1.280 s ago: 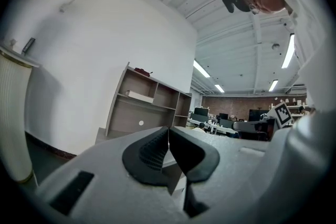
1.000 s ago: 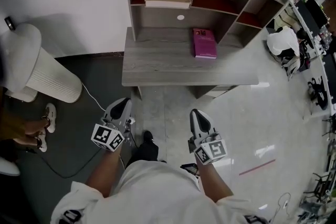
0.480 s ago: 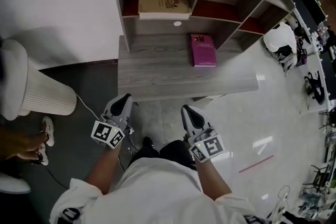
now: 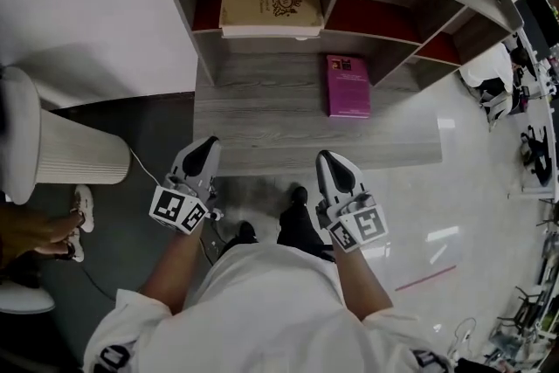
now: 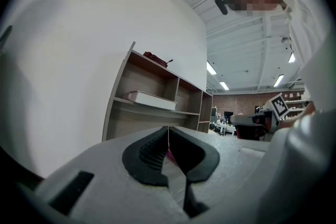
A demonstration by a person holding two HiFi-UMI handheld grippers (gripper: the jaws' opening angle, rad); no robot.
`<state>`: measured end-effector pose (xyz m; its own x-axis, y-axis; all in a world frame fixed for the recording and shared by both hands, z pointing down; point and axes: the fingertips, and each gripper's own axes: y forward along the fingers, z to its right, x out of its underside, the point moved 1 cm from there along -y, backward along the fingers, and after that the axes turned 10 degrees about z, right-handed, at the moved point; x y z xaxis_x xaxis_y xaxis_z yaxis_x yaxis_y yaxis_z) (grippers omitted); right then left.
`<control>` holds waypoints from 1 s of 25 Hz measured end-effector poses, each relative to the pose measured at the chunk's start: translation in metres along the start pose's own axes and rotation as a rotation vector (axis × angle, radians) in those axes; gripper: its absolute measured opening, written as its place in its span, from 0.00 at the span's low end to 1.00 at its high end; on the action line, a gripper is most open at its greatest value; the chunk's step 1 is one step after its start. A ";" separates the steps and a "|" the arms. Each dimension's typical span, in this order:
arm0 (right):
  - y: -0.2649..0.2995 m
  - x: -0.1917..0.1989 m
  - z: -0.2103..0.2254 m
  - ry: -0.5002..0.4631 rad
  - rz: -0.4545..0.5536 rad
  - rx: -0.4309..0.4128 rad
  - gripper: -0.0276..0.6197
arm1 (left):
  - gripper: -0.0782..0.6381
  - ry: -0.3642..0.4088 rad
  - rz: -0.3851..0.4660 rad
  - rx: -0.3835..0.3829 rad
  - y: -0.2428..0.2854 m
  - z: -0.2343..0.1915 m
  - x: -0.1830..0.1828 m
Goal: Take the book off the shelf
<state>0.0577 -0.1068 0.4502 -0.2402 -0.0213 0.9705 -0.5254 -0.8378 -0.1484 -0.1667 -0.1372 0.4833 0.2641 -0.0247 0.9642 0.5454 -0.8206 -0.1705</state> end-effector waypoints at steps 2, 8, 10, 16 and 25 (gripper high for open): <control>0.014 -0.002 0.016 0.011 0.002 -0.032 0.07 | 0.14 0.012 0.002 -0.024 0.014 -0.002 -0.001; 0.055 -0.005 0.060 0.082 0.003 -0.143 0.07 | 0.14 0.011 0.023 -0.151 0.048 -0.010 -0.006; 0.069 -0.009 0.070 0.109 0.014 -0.187 0.07 | 0.14 0.029 0.026 -0.183 0.059 -0.013 -0.010; 0.104 -0.022 0.076 0.285 0.042 -0.367 0.07 | 0.14 -0.001 0.081 -0.300 0.075 -0.023 -0.025; 0.158 -0.030 0.081 0.605 0.079 -0.419 0.07 | 0.14 0.144 0.077 -0.279 0.098 -0.035 -0.050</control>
<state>0.0478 -0.2828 0.4134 -0.6350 0.3328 0.6972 -0.7261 -0.5653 -0.3915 -0.1544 -0.2364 0.4256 0.1697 -0.1575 0.9728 0.2834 -0.9376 -0.2012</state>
